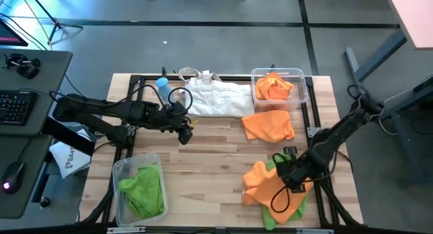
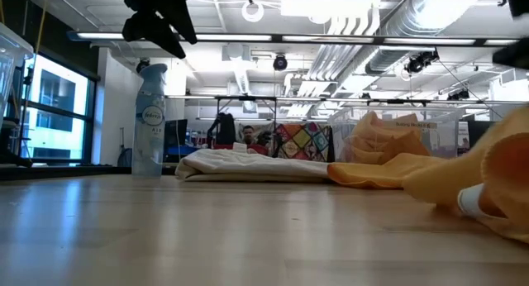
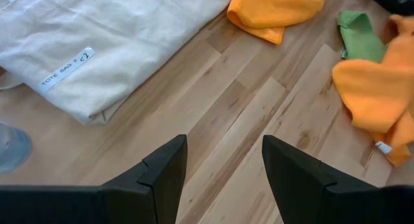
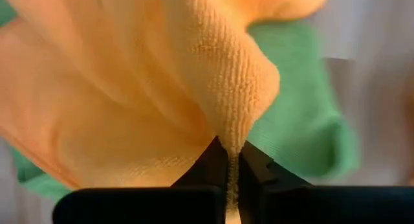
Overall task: Sort microfiber towel by color & place in baskets
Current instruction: Put the orange microfiber cloth into the top transparent bin
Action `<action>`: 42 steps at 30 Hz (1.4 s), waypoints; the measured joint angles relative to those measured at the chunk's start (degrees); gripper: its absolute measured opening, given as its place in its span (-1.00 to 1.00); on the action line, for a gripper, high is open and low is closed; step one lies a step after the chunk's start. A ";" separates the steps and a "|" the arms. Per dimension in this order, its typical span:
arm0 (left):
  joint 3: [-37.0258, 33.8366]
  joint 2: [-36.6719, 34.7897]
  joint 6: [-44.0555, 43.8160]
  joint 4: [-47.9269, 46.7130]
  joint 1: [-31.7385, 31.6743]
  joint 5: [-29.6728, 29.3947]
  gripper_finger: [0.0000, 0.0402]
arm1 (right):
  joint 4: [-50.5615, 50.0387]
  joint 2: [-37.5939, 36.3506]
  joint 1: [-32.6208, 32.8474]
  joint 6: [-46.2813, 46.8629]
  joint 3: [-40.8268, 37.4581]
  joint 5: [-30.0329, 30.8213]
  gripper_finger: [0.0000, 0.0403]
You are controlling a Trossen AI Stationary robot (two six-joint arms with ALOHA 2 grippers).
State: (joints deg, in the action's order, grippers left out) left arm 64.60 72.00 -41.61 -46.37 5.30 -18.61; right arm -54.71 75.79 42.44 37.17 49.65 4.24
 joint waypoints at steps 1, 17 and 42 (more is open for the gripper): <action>0.00 0.00 0.16 -0.01 -0.04 0.01 -0.06 | -2.11 -1.10 0.00 0.25 1.07 1.44 -0.98; 0.00 -0.02 10.23 1.61 -5.46 -0.24 -0.06 | -18.65 -15.82 -0.19 4.64 16.83 42.35 -1.00; -0.02 0.00 33.36 4.68 -22.31 8.51 -0.06 | 6.70 -25.92 -34.85 -16.96 18.21 75.05 -1.00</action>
State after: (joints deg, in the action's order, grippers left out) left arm 64.58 72.00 -8.25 -41.69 -17.01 -10.10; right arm -48.01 49.87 7.59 20.22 67.85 79.29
